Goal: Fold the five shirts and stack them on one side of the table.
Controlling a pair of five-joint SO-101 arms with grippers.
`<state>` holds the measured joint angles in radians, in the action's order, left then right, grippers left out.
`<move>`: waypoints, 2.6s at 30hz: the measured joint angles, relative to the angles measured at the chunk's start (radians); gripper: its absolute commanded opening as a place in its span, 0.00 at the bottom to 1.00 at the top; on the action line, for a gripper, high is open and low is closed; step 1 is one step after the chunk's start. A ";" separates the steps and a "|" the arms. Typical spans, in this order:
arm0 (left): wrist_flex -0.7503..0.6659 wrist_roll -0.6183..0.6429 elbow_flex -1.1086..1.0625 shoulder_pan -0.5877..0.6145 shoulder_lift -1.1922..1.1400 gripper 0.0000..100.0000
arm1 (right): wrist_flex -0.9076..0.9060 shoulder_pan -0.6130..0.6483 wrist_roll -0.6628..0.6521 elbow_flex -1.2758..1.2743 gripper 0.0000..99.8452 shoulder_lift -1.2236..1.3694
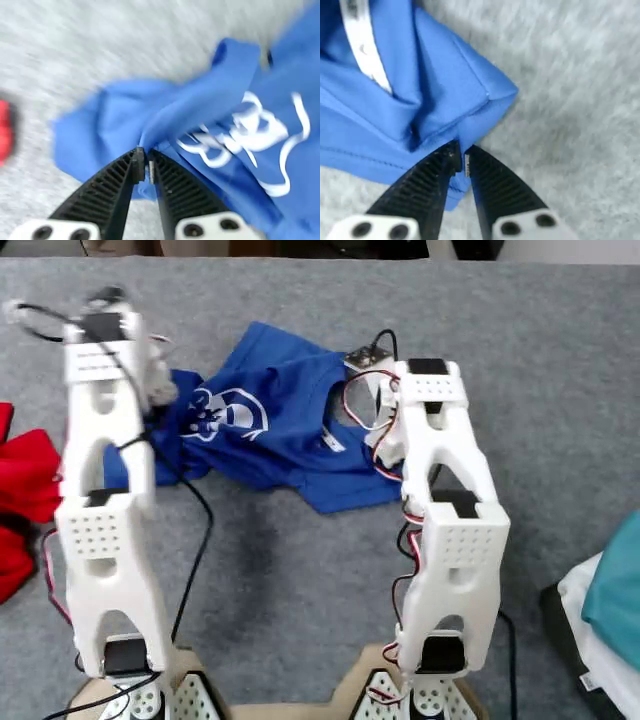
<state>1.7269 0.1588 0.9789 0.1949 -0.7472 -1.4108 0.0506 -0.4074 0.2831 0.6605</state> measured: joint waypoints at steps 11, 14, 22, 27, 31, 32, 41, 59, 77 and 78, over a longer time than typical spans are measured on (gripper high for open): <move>-0.040 -0.003 0.169 0.193 -0.002 0.02 | -0.103 -0.135 -0.087 -0.002 0.00 -0.173; -0.101 -0.029 0.170 0.235 -0.002 0.02 | -0.117 -0.161 -0.132 -0.002 0.00 -0.196; -0.290 -0.170 0.170 0.290 -0.055 0.09 | -0.164 -0.295 -0.256 -0.106 0.00 -0.206; -0.298 -0.199 0.172 0.284 -0.094 0.26 | -0.163 -0.356 -0.301 -0.117 0.07 -0.216; -0.269 -0.199 0.184 0.281 -0.100 0.27 | -0.163 -0.351 -0.301 -0.117 0.28 -0.295; -0.255 -0.199 0.195 0.281 -0.100 0.27 | -0.163 -0.345 -0.301 -0.117 0.32 -0.322; 0.017 -0.315 0.267 0.184 0.044 0.26 | -0.169 -0.144 -0.265 -0.117 0.27 -0.552; -0.367 -0.308 -1.221 -0.051 0.753 0.22 | -0.176 0.178 -0.127 0.545 0.27 -0.005; -0.896 0.040 -1.462 -0.051 0.697 0.21 | -0.061 0.218 -0.126 1.252 0.26 0.695; -0.899 0.048 -1.462 -0.051 0.681 0.21 | -0.046 0.216 -0.126 1.255 0.26 0.703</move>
<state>0.8278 0.2064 -0.4833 0.1442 -0.0660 -1.4569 0.2670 -0.5332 1.5382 1.3633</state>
